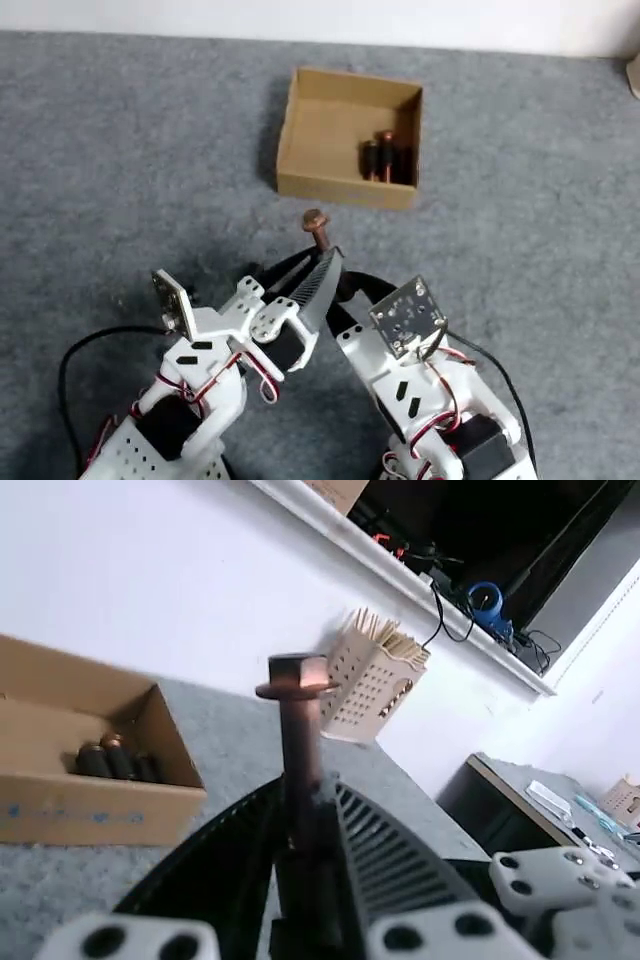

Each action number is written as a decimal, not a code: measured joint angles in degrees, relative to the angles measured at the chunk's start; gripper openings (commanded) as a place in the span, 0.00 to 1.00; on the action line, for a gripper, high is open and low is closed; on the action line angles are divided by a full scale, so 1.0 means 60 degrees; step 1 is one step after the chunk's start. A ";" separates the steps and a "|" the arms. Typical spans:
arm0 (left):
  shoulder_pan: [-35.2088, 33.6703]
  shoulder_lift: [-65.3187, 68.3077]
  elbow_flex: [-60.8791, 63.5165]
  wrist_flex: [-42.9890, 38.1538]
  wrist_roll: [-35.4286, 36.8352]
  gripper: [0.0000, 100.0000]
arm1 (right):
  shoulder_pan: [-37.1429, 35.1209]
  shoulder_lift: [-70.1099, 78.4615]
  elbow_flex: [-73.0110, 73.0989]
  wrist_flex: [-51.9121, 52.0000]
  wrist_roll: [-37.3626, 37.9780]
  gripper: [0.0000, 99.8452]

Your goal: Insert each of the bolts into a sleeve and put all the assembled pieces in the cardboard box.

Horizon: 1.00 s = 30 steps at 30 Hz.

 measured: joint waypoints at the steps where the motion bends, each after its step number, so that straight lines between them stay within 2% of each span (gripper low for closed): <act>1: 0.0000 0.0000 0.0000 0.0015 0.0000 0.01 | 0.0000 0.0000 0.0000 0.0000 0.0000 0.01; 3: 0.0000 -0.0015 0.0000 0.0029 0.0000 0.07 | 0.0000 0.0000 0.0000 0.0000 0.0000 0.01; 5: -0.0015 -0.0015 0.0000 0.0161 0.0000 0.18 | 0.0000 0.0000 0.0000 0.0000 0.0000 0.01; 7: -0.0059 -0.0015 -0.0015 0.0733 0.0000 0.31 | 0.0000 0.0000 0.0000 0.0000 0.0000 0.01; 9: -0.0103 -0.0015 -0.0132 0.1480 0.0000 0.37 | 0.0029 0.0000 0.0000 0.0000 0.0000 0.01; 15: -0.0073 0.0015 -0.0967 0.3575 -0.0044 0.32 | 0.0000 0.0000 0.0059 0.0000 0.0000 0.01; 30: -0.0073 0.0088 -0.1817 0.4176 -0.0044 0.32 | 0.0000 -0.0029 0.0059 0.0044 0.0000 0.01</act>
